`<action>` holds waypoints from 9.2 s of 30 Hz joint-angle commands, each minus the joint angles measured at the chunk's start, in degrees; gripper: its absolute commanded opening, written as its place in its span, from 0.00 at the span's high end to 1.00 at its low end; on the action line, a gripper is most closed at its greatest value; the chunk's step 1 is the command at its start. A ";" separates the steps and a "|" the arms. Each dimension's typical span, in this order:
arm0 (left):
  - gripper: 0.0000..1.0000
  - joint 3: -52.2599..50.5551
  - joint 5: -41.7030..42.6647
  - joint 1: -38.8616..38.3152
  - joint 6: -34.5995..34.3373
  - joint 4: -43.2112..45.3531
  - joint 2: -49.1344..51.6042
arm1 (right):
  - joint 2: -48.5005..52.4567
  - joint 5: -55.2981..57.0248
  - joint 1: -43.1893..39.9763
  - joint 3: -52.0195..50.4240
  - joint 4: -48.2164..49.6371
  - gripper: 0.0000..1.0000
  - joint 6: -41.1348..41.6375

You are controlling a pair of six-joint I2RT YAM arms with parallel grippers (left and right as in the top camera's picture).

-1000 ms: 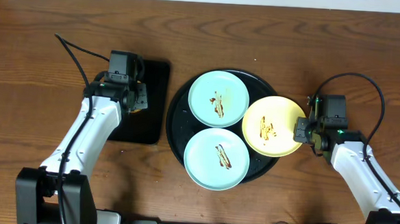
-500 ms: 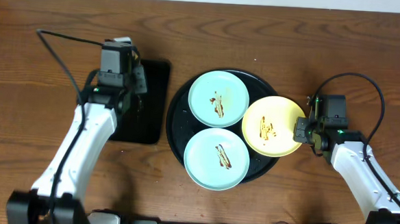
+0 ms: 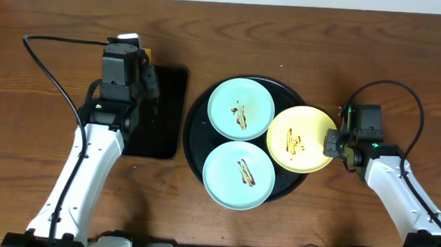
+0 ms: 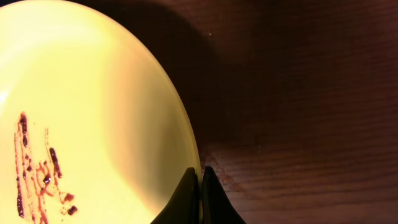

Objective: Clean dirty plates on tray and stack at the side
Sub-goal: 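Lift the sponge with left gripper and carry it over the yellow plate, then scrub the yellow plate with the sponge held in left gripper, then move the sponge with left gripper onto the upper light-blue plate, then lift the yellow plate with right gripper and set it on the table right, then move right gripper to grip the rim of the lower light-blue plate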

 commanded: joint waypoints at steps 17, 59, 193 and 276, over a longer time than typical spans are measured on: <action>0.93 1.40 9.73 -0.07 -3.17 -11.50 11.47 | 0.20 -0.28 0.28 1.03 -0.57 0.99 -0.07; 0.93 14.62 37.99 -38.23 -20.57 11.32 33.33 | 0.20 -0.70 0.33 1.03 -0.72 0.99 -0.07; 0.92 14.56 13.81 -17.88 -9.97 -23.30 20.83 | -10.12 46.97 31.87 4.46 13.51 0.99 -31.76; 0.92 13.73 30.18 -22.12 -9.31 -32.65 20.83 | 9.38 -21.86 22.23 5.81 -10.27 0.68 1.22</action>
